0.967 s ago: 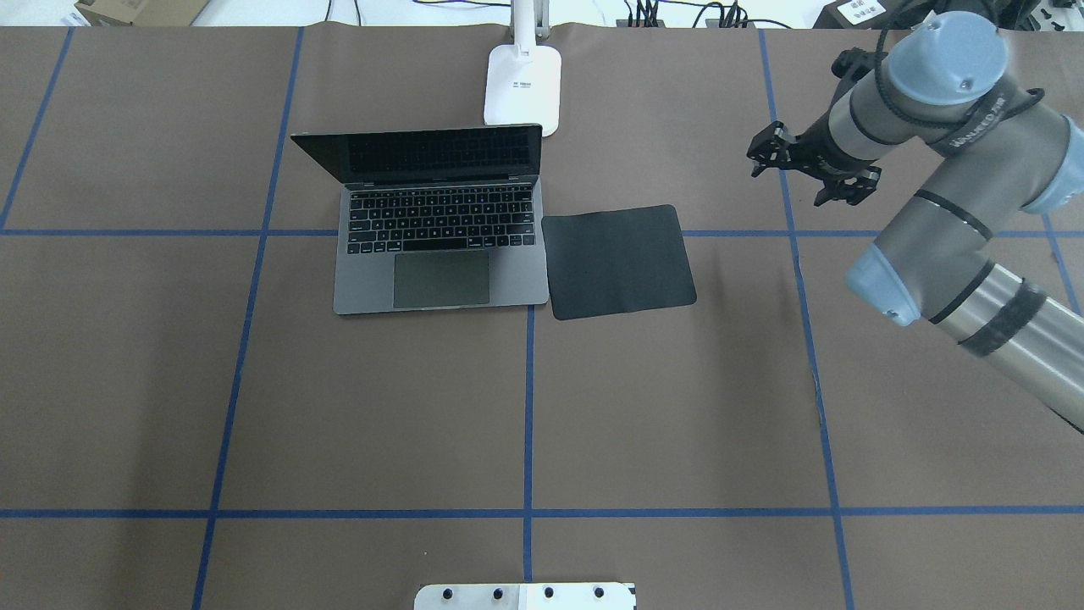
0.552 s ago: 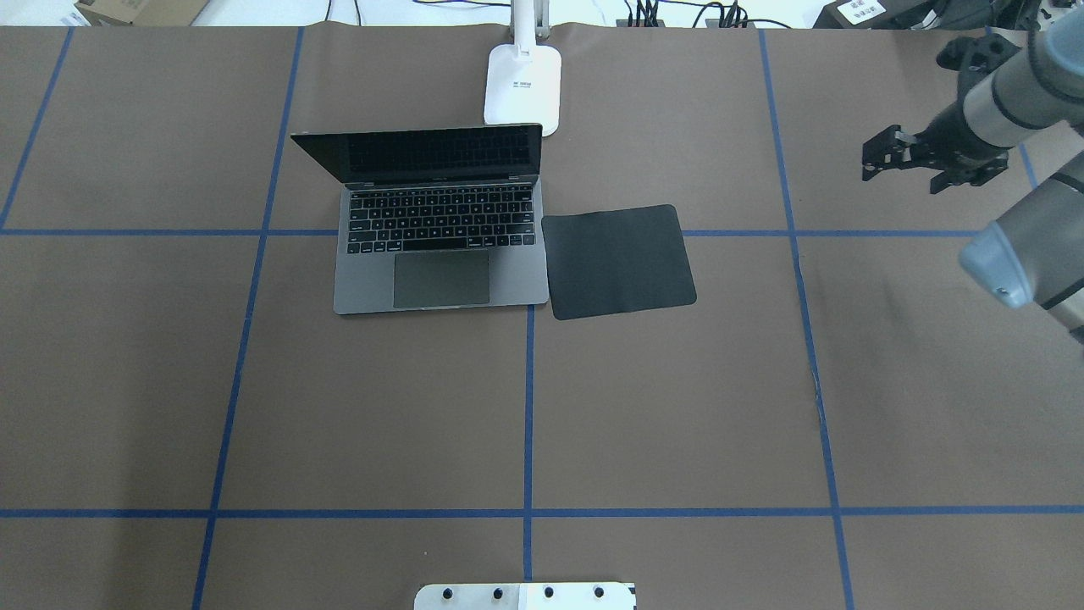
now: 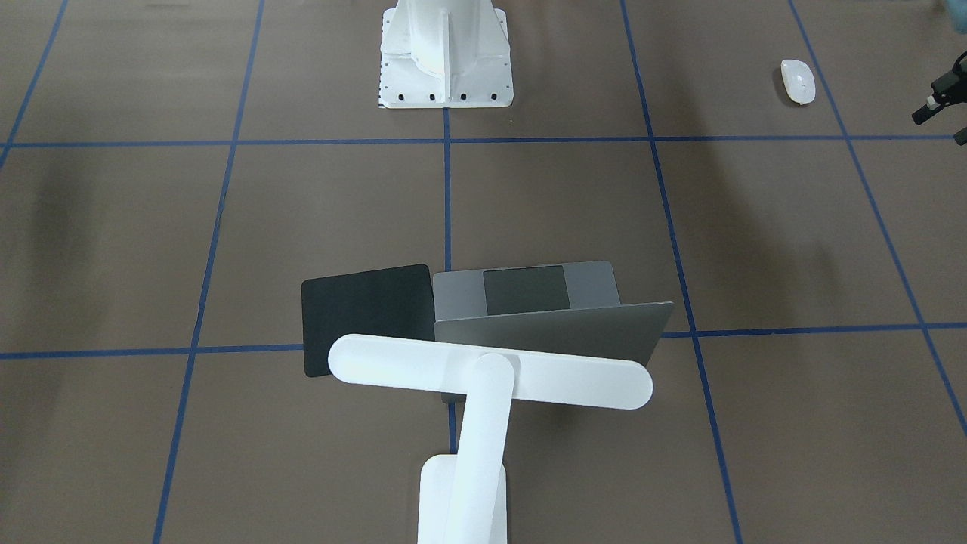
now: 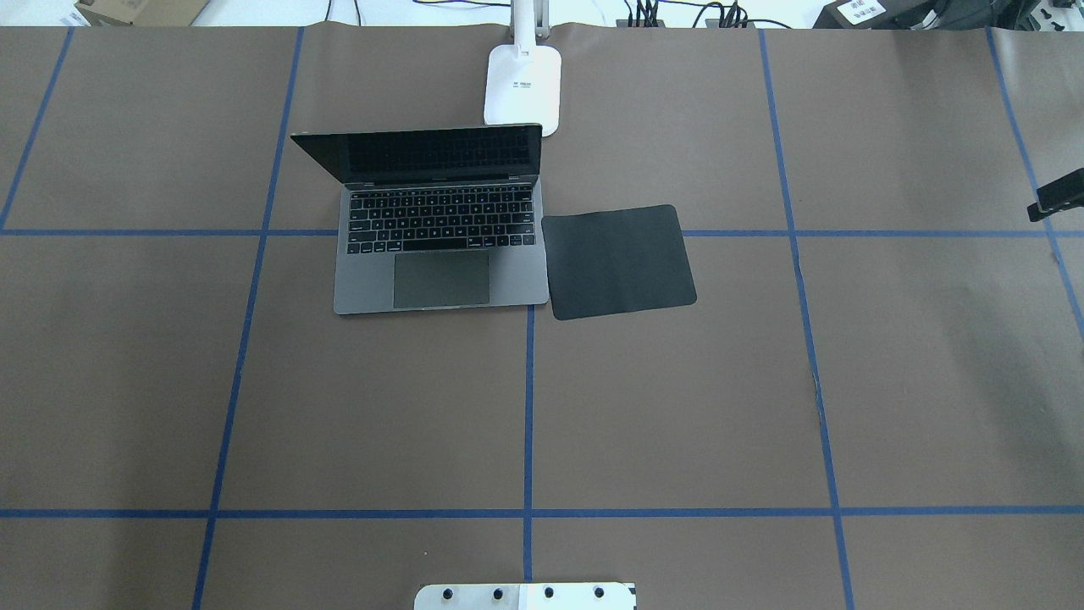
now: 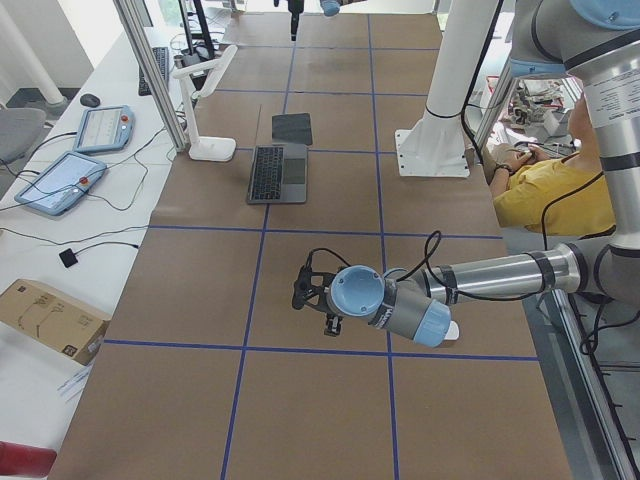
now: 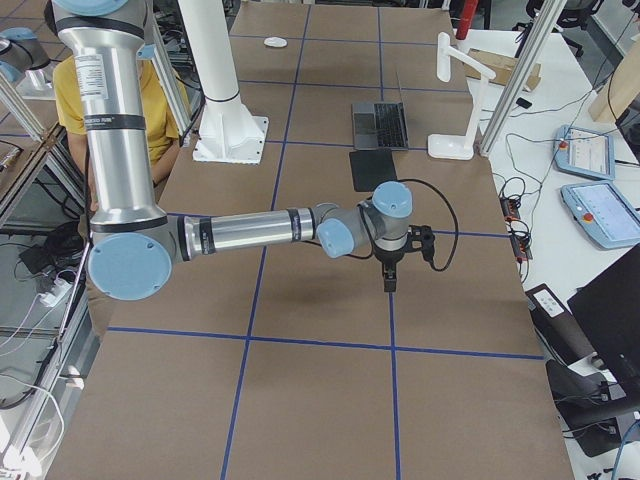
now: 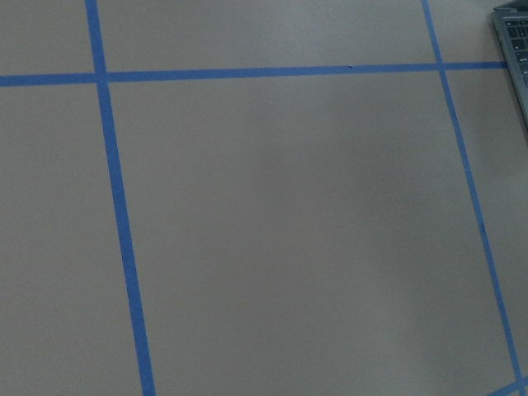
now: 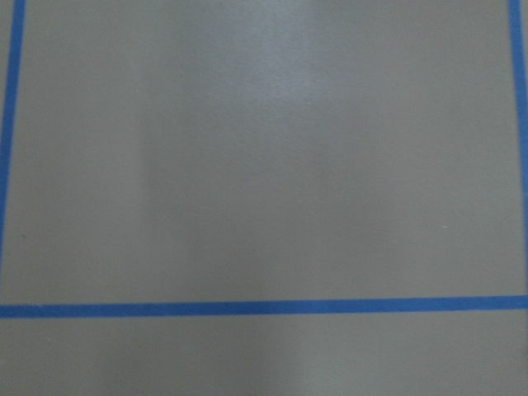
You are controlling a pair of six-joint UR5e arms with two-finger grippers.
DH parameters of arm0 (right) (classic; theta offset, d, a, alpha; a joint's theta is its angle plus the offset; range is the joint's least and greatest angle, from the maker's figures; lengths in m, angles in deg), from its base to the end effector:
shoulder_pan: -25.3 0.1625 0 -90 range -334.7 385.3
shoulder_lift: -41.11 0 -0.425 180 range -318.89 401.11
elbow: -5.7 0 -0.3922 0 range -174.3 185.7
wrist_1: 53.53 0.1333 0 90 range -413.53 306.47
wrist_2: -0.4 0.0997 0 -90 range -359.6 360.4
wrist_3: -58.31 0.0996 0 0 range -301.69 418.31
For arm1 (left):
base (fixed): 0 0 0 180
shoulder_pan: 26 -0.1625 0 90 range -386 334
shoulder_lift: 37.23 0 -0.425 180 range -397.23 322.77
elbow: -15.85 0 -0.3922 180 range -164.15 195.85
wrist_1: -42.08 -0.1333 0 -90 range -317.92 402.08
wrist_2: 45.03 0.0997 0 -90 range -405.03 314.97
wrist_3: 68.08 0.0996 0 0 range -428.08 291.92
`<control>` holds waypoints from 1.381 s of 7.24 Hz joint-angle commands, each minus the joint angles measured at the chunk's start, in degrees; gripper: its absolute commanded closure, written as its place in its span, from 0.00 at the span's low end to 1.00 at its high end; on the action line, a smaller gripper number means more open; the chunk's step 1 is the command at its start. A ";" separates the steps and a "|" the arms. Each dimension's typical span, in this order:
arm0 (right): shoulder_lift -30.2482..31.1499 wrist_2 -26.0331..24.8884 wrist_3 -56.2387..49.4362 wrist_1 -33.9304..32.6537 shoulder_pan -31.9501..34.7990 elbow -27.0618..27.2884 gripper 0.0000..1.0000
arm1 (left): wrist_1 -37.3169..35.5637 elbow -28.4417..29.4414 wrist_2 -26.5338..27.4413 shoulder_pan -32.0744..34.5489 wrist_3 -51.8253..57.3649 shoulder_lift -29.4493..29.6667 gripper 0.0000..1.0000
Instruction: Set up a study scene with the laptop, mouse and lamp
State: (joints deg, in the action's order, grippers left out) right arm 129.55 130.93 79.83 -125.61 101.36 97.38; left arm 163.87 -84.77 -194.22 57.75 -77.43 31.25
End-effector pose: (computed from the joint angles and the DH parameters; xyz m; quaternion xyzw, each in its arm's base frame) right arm -0.0595 -0.5246 0.5998 0.0604 -0.3768 -0.0025 0.9243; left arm -0.0104 -0.3437 0.6441 0.0903 0.5026 0.0664 0.8572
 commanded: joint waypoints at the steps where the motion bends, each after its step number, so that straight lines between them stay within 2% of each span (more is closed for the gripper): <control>1: 2.96 1.05 -2.97 0.54 1.63 -0.01 0.00 | 0.02 -4.29 12.12 -12.32 -8.36 -2.80 0.00; 3: 3.05 0.88 -2.97 0.54 1.63 -0.10 0.00 | 1.16 -7.30 12.69 -16.23 -9.63 -10.26 0.00; 5: 3.49 0.87 -2.97 0.54 1.63 -0.01 0.00 | 8.07 -7.22 13.65 -24.20 -19.96 -13.70 0.00; 7: 4.10 0.79 -2.97 0.63 1.63 -0.01 0.00 | 13.10 -7.13 15.23 -31.60 -25.62 -16.87 0.00; 10: 4.54 0.79 -3.06 0.71 1.63 -0.01 0.00 | 13.56 -6.96 15.33 -38.54 -30.09 -17.94 0.00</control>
State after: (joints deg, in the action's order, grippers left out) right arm 133.82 131.72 76.81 -124.97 103.00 97.37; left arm 177.21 -91.82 -179.01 22.64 -104.78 13.58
